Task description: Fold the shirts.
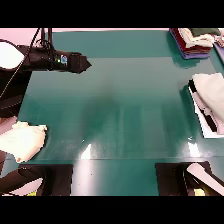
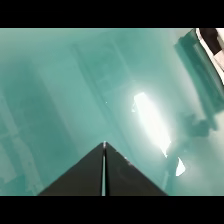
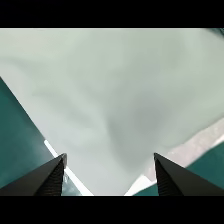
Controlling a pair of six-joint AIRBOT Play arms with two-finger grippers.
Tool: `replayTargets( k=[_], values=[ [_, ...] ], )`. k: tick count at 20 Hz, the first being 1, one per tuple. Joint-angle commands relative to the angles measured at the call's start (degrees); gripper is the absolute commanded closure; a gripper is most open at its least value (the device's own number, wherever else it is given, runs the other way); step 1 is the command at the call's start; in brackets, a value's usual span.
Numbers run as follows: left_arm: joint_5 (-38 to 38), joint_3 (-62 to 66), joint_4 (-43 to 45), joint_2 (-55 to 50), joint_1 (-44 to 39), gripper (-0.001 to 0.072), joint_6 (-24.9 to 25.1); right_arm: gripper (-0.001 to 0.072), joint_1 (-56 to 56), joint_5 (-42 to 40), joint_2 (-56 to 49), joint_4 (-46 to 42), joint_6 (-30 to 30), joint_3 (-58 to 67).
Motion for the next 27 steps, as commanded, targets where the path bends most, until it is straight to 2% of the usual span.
replayTargets(
  k=[1, 4, 7, 9, 13, 14, 16, 18, 19, 22, 27],
  values=[
    [-0.24, -0.02, 0.0, -0.02, -0.02, 0.0682, 0.28, 0.0084, -4.22, -0.44, 3.65, -0.59, 0.13, -4.48],
    [-0.26, -0.02, -0.04, -0.02, -0.02, 0.0682, 0.26, 0.0084, -3.23, -2.4, 5.49, 1.7, 0.33, -1.97],
    [-0.17, -0.02, -0.07, -0.02, -0.02, 0.0682, 0.26, 0.0086, 2.58, -2.29, 4.61, 15.28, 0.59, 2.49],
    [0.2, -0.02, 0.02, -0.02, -0.02, 0.0682, 0.26, 0.0086, 10.75, -1.77, 3.91, 23.28, 0.55, 4.26],
    [0.15, -0.02, 0.15, 0.0, 0.02, 0.0682, 0.24, 0.0091, 32.06, -3.13, 3.5, 22.71, 0.52, 5.14],
    [0.76, -0.02, 0.13, 0.0, 0.02, 0.0682, 0.24, 0.0123, 36.94, -3.76, 3.5, 21.22, 0.52, 5.14],
    [1.92, -0.02, 0.13, 0.0, 0.02, 0.0682, 0.24, 0.0309, 46.03, -5.38, 3.5, 17.53, 0.5, 5.14],
    [2.56, -0.02, 0.13, 0.0, 0.02, 0.0682, 0.24, 0.0603, 53.51, -7.06, 3.5, 14.03, 0.5, 5.14],
    [2.58, -0.02, 0.13, 0.0, 0.02, 0.0682, 0.24, 0.0697, 56.63, -7.56, 3.5, 12.55, 0.48, 5.16],
    [2.58, -0.02, 0.13, 0.0, 0.02, 0.0682, 0.24, 0.0697, 62.4, -8.17, 3.52, 9.62, 0.5, 5.16],
    [2.58, -0.02, 0.13, 0.0, 0.02, 0.0682, 0.24, 0.0697, 62.66, -8.15, 3.52, 9.84, 0.52, 5.16]
  ],
)
